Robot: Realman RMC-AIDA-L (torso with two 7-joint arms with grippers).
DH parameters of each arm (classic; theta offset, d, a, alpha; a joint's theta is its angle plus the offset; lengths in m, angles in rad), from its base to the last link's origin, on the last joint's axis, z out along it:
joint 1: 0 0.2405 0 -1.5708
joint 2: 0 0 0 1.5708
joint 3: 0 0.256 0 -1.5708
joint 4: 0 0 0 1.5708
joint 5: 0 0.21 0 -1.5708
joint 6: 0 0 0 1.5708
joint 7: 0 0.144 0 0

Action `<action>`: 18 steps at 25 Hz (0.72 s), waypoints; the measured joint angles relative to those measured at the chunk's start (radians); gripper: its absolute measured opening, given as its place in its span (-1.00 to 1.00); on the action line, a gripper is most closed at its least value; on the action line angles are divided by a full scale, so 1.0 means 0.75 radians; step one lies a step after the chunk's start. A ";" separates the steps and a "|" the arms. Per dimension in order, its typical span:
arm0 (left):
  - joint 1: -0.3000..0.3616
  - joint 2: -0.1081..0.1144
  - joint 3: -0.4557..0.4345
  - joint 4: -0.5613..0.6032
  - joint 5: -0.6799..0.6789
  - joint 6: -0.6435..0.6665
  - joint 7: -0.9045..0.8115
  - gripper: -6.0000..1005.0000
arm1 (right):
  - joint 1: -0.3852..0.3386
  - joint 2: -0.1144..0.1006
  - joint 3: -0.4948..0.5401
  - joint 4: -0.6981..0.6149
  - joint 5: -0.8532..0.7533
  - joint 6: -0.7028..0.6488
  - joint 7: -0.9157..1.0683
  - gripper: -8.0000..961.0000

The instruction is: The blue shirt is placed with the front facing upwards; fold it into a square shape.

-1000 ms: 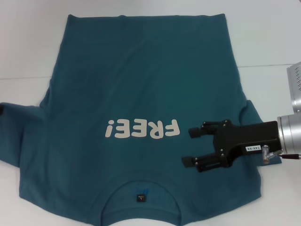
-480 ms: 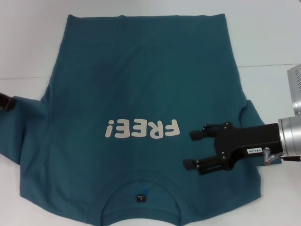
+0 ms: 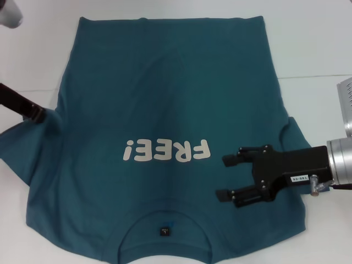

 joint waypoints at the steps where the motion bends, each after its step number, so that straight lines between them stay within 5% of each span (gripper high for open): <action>1: -0.004 -0.002 0.013 0.001 0.000 0.006 -0.018 -0.96 | -0.001 -0.001 0.000 0.000 0.000 -0.001 -0.001 0.96; 7: -0.010 -0.049 0.139 0.009 -0.001 0.003 -0.172 -0.96 | -0.006 -0.001 -0.009 -0.001 0.000 -0.003 -0.005 0.96; 15: 0.005 -0.201 0.129 0.000 -0.003 -0.151 -0.289 -0.96 | -0.002 -0.001 -0.014 -0.001 -0.030 0.001 -0.010 0.96; 18: 0.037 -0.225 0.149 -0.010 -0.024 -0.196 -0.332 -0.96 | 0.004 0.002 -0.014 -0.001 -0.052 0.008 -0.010 0.96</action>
